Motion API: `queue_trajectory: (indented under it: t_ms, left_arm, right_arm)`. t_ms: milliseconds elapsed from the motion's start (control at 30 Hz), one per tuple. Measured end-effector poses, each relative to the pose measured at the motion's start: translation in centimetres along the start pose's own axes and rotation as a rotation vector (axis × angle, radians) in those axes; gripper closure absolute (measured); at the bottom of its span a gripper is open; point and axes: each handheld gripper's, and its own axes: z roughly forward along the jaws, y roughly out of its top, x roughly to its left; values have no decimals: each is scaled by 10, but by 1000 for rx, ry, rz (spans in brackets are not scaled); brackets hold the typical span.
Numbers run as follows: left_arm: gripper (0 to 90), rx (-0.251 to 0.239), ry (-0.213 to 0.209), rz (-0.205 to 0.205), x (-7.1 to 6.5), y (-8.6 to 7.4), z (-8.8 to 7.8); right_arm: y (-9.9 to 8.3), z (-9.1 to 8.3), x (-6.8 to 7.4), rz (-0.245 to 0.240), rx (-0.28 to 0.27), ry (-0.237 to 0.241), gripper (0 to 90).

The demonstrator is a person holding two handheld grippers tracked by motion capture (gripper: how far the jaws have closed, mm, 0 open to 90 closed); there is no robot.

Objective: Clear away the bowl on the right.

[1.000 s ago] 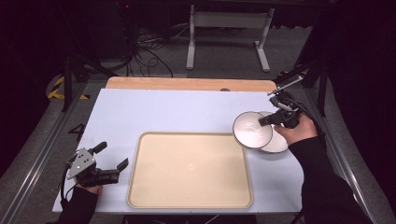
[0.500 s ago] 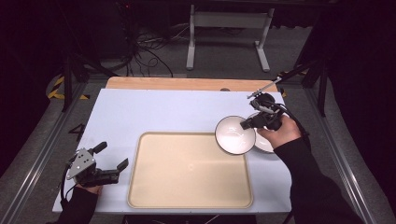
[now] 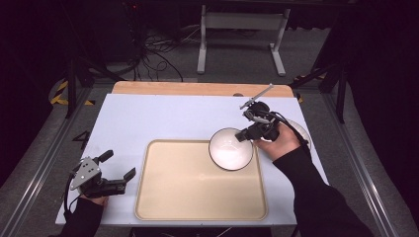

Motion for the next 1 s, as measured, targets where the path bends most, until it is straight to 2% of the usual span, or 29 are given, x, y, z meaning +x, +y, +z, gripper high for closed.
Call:
queue_trajectory:
  t_ms: [200, 500, 733, 1000]
  left_arm:
    - [1, -1, -2, -1, 0, 0, 0]
    - [1, -2, -3, 1, 0, 0, 0]
    - [1, -2, -3, 1, 0, 0, 0]
    - [1, 1, -4, 1, 1, 0, -1]
  right_arm:
    - [7, 7, 13, -30, -4, 20, 834]
    - [18, 23, 28, -69, 25, 61, 834]
    - [23, 37, 31, -75, 50, 83, 833]
    - [23, 59, 32, -79, 79, 78, 833]
